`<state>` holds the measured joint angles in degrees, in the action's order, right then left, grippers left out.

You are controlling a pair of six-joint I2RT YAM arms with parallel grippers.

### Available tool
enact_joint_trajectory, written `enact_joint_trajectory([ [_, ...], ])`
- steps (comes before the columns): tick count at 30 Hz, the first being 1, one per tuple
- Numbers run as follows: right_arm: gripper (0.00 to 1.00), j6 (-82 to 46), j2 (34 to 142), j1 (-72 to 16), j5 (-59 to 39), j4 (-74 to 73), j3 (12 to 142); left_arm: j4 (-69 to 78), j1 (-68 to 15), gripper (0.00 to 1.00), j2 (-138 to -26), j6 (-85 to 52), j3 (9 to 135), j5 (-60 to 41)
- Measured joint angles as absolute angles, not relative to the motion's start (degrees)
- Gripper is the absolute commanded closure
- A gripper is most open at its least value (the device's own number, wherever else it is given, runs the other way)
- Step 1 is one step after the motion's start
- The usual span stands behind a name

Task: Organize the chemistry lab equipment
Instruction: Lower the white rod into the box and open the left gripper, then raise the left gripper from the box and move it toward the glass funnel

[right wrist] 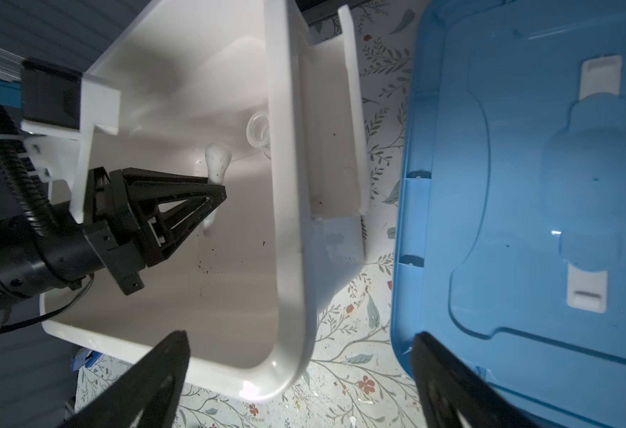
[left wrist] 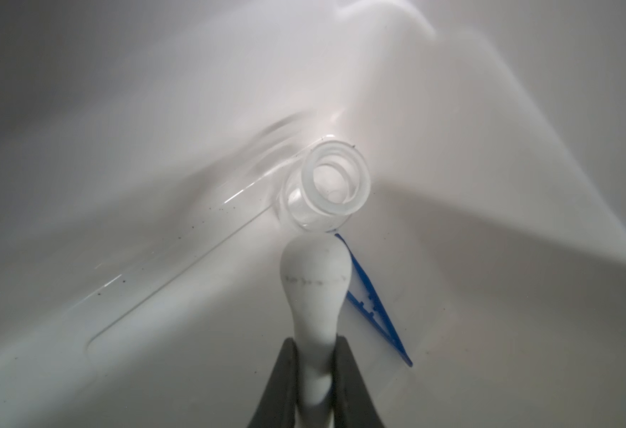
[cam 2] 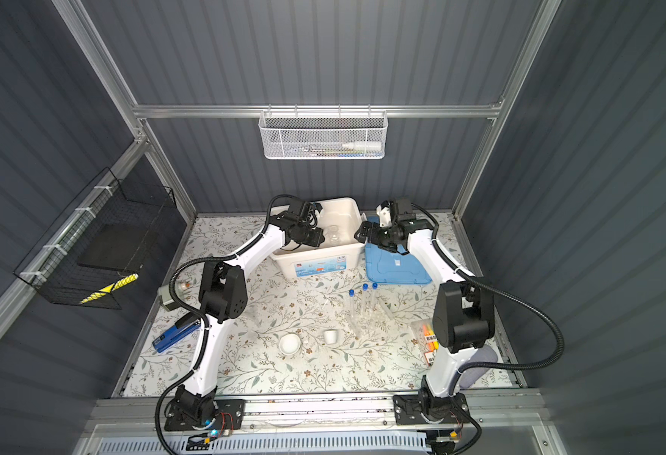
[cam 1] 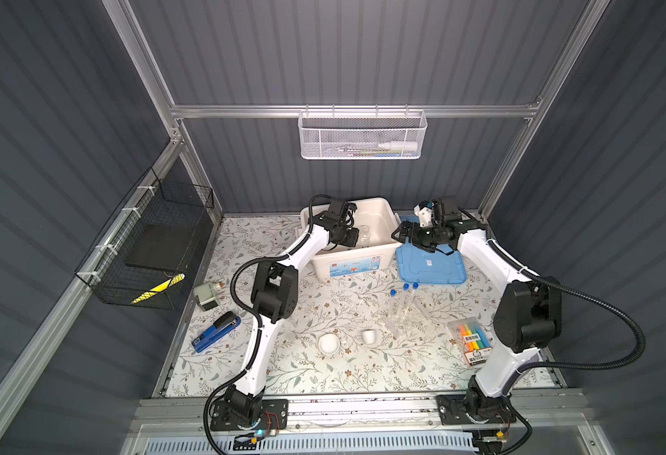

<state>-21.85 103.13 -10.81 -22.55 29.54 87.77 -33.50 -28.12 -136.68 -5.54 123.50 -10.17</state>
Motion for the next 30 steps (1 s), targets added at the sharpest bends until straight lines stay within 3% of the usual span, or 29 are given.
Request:
enact_joint_trajectory([
  [13, 0.05, -22.1, 103.3, -10.8, -22.7, 29.5, 87.8, -35.4, -28.0, 0.91, -139.6, -5.5, 123.5, -10.2],
  [24, 0.04, -22.2, 103.3, -10.8, -22.8, 29.2, 87.8, -35.1, -28.0, 0.7, -139.6, -5.5, 122.3, -10.2],
  [30, 0.04, -22.7, 103.1, -10.8, -22.8, 28.0, 87.2, -34.7, -28.0, 0.49, -139.5, -5.4, 121.6, -10.6],
])
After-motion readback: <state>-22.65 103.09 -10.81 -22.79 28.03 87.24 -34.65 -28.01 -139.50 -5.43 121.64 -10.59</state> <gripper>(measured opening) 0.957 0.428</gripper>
